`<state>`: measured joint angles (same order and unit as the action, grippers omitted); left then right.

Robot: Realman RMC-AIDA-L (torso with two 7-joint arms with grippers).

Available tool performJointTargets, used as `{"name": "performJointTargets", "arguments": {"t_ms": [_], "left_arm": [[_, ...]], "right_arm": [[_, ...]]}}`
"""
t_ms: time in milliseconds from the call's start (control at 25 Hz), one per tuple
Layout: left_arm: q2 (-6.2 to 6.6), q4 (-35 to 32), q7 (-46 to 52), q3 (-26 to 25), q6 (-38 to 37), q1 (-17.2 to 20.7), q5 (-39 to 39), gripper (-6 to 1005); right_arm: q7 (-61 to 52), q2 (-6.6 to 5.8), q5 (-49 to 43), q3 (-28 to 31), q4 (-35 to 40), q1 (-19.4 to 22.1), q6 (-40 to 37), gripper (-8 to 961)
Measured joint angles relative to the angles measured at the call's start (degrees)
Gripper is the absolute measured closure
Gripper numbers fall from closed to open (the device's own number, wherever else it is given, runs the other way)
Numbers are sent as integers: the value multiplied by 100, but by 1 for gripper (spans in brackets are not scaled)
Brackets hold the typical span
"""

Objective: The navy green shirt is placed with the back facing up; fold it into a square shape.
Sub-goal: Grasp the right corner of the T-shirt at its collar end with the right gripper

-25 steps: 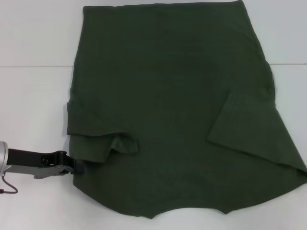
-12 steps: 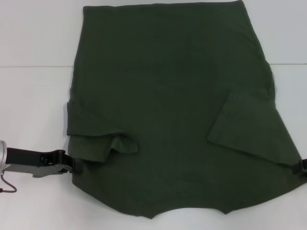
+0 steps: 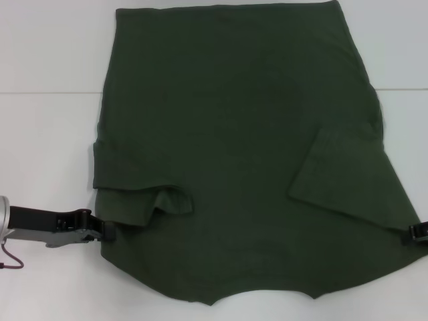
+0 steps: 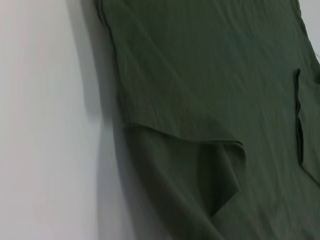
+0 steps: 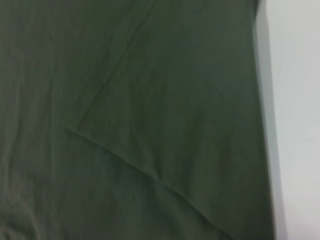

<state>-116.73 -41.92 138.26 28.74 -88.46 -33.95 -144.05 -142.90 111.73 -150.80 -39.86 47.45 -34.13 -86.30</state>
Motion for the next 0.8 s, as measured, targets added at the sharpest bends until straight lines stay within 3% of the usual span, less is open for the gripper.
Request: {"name": "performJointTargets", "arguments": {"t_ms": [320, 800], "left_arm": [[-7, 0, -14, 0, -9, 2, 45, 965], [-3, 0, -34, 0, -16, -1, 88, 955]], "right_arm": [[14, 32, -4, -124, -124, -99, 76, 97], [114, 183, 26, -164, -385, -437, 48, 117]]}}
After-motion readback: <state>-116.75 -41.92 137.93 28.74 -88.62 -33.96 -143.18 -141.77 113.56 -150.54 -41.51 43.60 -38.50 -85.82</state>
